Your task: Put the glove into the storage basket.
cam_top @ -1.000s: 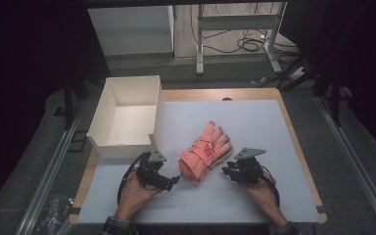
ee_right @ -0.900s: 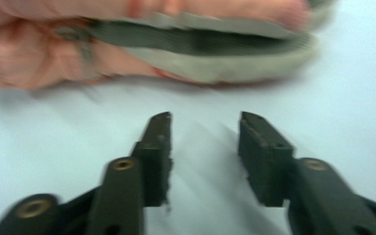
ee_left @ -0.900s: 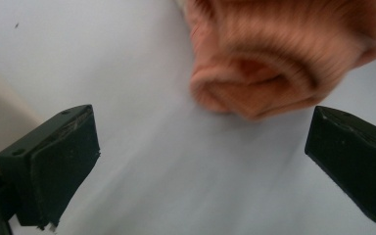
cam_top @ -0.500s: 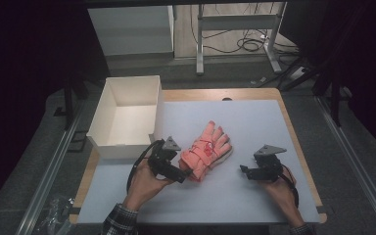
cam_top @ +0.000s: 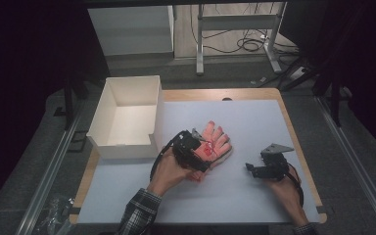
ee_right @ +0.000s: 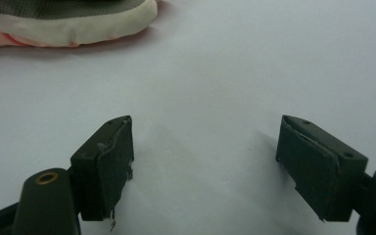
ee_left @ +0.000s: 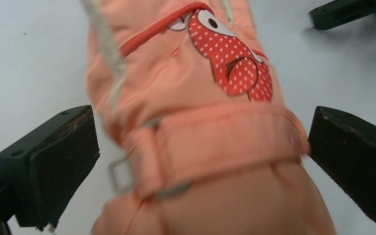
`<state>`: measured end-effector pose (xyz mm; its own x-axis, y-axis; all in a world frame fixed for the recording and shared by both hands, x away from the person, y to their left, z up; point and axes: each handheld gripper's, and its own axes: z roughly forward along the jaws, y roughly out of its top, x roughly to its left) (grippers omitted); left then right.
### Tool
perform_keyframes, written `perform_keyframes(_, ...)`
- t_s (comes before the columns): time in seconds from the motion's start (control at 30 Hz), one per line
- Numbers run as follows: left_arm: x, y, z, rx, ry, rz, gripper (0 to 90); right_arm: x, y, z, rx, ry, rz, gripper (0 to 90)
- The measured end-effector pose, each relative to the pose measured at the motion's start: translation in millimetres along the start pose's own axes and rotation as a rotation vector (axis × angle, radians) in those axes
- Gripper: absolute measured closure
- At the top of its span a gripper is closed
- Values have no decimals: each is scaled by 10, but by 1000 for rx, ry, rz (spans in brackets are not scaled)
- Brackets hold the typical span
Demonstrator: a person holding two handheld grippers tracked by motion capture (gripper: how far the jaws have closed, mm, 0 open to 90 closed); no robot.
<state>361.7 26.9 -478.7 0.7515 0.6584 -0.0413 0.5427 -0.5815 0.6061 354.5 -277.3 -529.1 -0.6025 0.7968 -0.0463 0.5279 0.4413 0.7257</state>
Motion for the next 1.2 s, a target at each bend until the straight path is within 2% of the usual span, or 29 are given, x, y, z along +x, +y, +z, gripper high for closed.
perform_keyframes(0.03, 0, 0, 0, 0, 0, 0, 0, 0, -1, 0, 0, 0, 0, 219)
perform_keyframes(0.07, -24, -8, 91, 25, 14, 1, 0, -1, -1, 1, -1, 0, -1, 218)
perform_keyframes(0.17, -32, -42, 177, 55, 27, -6, 0, -1, -2, 2, -1, 1, -1, 217)
perform_keyframes(0.33, -38, -87, 292, 90, 23, -17, 0, 0, -3, 2, 1, 2, 0, 216)
perform_keyframes(0.4, -74, -106, 378, 125, 40, 3, 4, 0, -3, 3, 1, 1, 0, 215)
perform_keyframes(0.53, -115, -115, 418, 144, 46, 12, 54, 0, -4, 3, 1, 1, -1, 215)
perform_keyframes(0.6, -110, -111, 406, 164, 31, 22, 128, 0, -4, 3, 1, 1, 0, 215)
perform_keyframes(0.67, -114, -110, 398, 163, 22, 21, 204, 0, -4, 3, 1, 1, 0, 214)
perform_keyframes(0.7, -125, -103, 374, 166, 9, 36, 204, 0, -5, 4, 1, 1, -1, 215)
perform_keyframes(0.73, -131, -98, 363, 167, 5, 42, 297, 0, -5, 4, 1, 1, -1, 215)
perform_keyframes(0.87, -128, -87, 324, 163, -19, 63, 421, 0, -5, 4, 1, 1, 0, 214)
perform_keyframes(1.03, -84, -91, 294, 146, -46, 52, 448, 0, -5, 4, 0, 1, 0, 214)
perform_keyframes(1.2, -68, -77, 272, 143, -53, 47, 452, 0, -5, 3, 1, 1, -1, 214)
